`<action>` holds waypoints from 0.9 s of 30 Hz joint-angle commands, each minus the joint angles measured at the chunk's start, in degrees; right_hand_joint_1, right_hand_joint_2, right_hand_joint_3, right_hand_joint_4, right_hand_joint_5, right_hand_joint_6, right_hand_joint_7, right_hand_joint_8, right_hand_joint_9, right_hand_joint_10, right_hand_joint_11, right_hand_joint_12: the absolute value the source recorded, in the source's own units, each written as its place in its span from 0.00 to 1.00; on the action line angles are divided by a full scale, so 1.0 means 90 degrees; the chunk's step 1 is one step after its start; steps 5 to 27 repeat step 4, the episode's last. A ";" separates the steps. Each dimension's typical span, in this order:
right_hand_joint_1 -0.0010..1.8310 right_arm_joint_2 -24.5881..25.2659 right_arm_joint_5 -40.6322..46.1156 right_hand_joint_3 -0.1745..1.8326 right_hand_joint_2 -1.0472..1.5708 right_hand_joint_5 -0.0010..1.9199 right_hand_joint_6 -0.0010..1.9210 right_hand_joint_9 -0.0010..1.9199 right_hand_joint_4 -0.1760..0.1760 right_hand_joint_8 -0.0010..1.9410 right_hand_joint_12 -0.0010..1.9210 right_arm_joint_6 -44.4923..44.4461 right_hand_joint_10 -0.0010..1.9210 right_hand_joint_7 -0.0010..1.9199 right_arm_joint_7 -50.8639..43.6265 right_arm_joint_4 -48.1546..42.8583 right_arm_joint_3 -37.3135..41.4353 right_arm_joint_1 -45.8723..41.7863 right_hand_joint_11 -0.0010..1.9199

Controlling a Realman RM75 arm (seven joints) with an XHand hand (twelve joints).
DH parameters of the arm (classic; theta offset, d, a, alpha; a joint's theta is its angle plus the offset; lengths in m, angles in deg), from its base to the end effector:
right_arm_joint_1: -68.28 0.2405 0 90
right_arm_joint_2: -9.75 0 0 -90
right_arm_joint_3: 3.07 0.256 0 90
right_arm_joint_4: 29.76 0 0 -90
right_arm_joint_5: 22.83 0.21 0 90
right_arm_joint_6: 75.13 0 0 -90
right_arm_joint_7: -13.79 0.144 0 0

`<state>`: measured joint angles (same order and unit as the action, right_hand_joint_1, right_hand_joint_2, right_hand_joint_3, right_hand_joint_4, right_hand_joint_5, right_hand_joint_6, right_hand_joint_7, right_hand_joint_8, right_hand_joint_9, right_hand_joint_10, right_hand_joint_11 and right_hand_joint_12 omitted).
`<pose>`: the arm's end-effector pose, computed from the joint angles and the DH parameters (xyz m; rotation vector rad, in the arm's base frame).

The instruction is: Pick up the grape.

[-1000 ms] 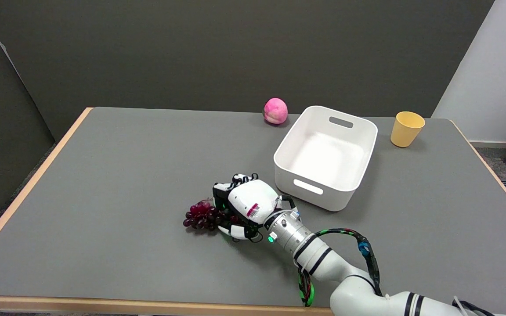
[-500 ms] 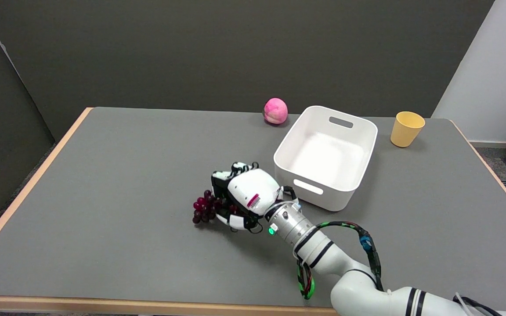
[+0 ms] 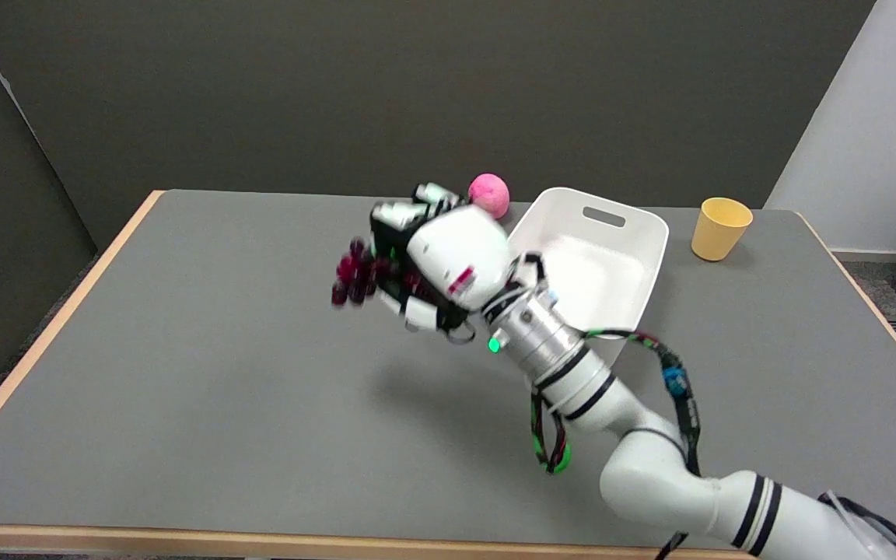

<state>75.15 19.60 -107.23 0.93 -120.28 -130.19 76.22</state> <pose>-0.2016 -0.3264 0.1779 1.9731 0.1504 0.4707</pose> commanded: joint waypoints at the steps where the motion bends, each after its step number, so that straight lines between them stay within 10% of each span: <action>1: 0.63 -0.0252 -0.0373 0.32 0.82 0.32 0.83 0.44 0.00 0.85 1.00 0.0286 0.93 0.35 -0.1380 -0.1226 0.2533 0.0030 0.24; 27: 0.63 -0.0352 0.0190 0.31 0.82 0.32 0.83 0.44 0.00 0.84 1.00 0.0387 0.93 0.35 -0.1800 -0.1061 0.3194 -0.0089 0.24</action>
